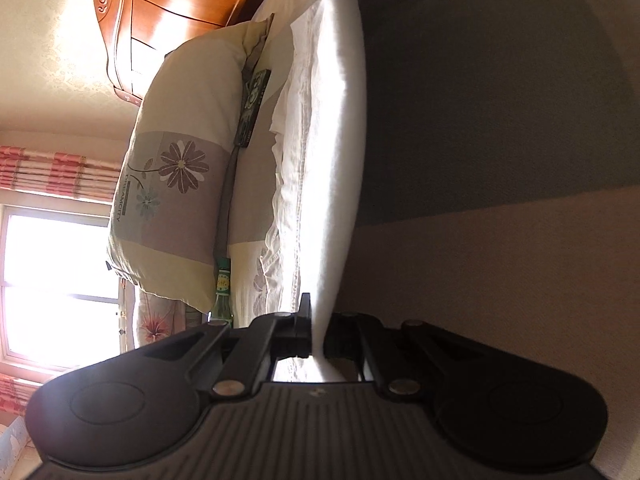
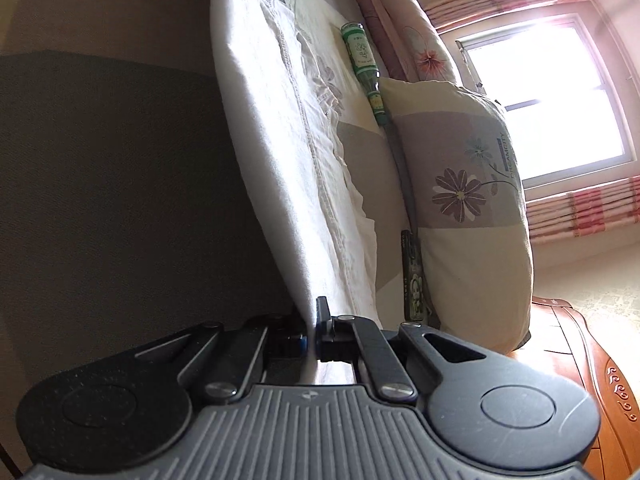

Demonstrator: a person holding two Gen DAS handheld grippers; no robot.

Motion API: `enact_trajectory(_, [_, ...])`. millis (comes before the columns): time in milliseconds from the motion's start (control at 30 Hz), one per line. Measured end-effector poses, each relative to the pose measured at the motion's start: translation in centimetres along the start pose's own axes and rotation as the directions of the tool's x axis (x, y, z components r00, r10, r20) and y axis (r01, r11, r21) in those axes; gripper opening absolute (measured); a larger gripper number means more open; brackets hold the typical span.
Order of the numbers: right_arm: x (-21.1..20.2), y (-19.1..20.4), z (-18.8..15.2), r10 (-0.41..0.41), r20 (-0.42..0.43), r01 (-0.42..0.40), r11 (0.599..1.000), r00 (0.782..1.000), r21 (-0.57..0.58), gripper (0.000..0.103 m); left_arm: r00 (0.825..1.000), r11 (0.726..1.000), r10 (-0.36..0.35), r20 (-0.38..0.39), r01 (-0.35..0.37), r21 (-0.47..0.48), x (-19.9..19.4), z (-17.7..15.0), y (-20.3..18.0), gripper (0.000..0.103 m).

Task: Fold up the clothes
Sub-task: 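Lift the side edge with both grippers and fold it over the shirt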

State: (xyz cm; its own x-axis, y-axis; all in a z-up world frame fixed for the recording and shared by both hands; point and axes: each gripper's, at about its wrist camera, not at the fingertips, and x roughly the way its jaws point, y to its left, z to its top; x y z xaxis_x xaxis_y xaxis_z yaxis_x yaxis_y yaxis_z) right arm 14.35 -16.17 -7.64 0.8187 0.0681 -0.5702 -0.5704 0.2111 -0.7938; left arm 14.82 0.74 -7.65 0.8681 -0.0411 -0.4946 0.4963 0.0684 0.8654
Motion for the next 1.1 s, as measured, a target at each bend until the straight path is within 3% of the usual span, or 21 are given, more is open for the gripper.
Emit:
enact_trajectory(333, [-7.9, 4.1, -0.6, 0.084, -0.003, -0.084, 0.996, 0.996, -0.022, 0.005, 0.998, 0.998, -0.055, 0.017, 0.055, 0.009, -7.7, 0.1, -3.3, 0.000])
enact_trajectory(633, [-10.4, 8.3, -1.2, 0.164, -0.023, -0.164, 0.986, 0.986, -0.022, 0.007, 0.995, 0.995, -0.095, 0.011, 0.095, 0.004, -11.2, -0.3, -6.8, 0.000])
enact_trajectory(733, [-9.8, 9.0, -1.7, 0.212, -0.048, -0.211, 0.977, 0.976, 0.022, 0.008, 0.987, 0.987, -0.163, -0.002, 0.163, 0.004, -11.6, -0.5, -8.6, 0.005])
enact_trajectory(767, [-9.8, 9.1, -2.0, 0.226, -0.052, -0.224, 0.974, 0.973, 0.040, 0.009, 0.982, 0.982, -0.190, -0.007, 0.191, 0.004, -11.7, -0.5, -9.0, 0.011])
enact_trajectory(833, [-9.9, 9.1, -2.5, 0.254, -0.060, -0.250, 0.965, 0.965, 0.077, 0.015, 0.974, 0.974, -0.228, 0.005, 0.228, 0.000, -13.0, -1.2, -9.1, 0.009])
enact_trajectory(900, [-10.9, 8.2, -3.5, 0.286, -0.068, -0.277, 0.954, 0.956, 0.112, 0.017, 0.956, 0.955, -0.292, 0.009, 0.292, -0.041, -14.0, -2.1, -8.5, 0.011])
enact_trajectory(1000, [-12.9, 6.3, -5.6, 0.316, -0.060, -0.301, 0.938, 0.947, 0.173, 0.022, 0.916, 0.888, -0.400, 0.044, 0.399, -0.231, -15.8, -4.2, -5.2, 0.011])
enact_trajectory(1033, [-13.5, 5.5, -6.2, 0.318, -0.055, -0.301, 0.932, 0.947, 0.200, 0.024, 0.912, 0.867, -0.407, 0.057, 0.405, -0.289, -16.2, -5.0, -3.8, 0.011])
enact_trajectory(1100, [-14.3, 4.0, -7.1, 0.316, -0.041, -0.296, 0.920, 0.948, 0.255, 0.028, 0.930, 0.847, -0.363, 0.060, 0.356, -0.395, -16.3, -6.6, -1.4, 0.011])
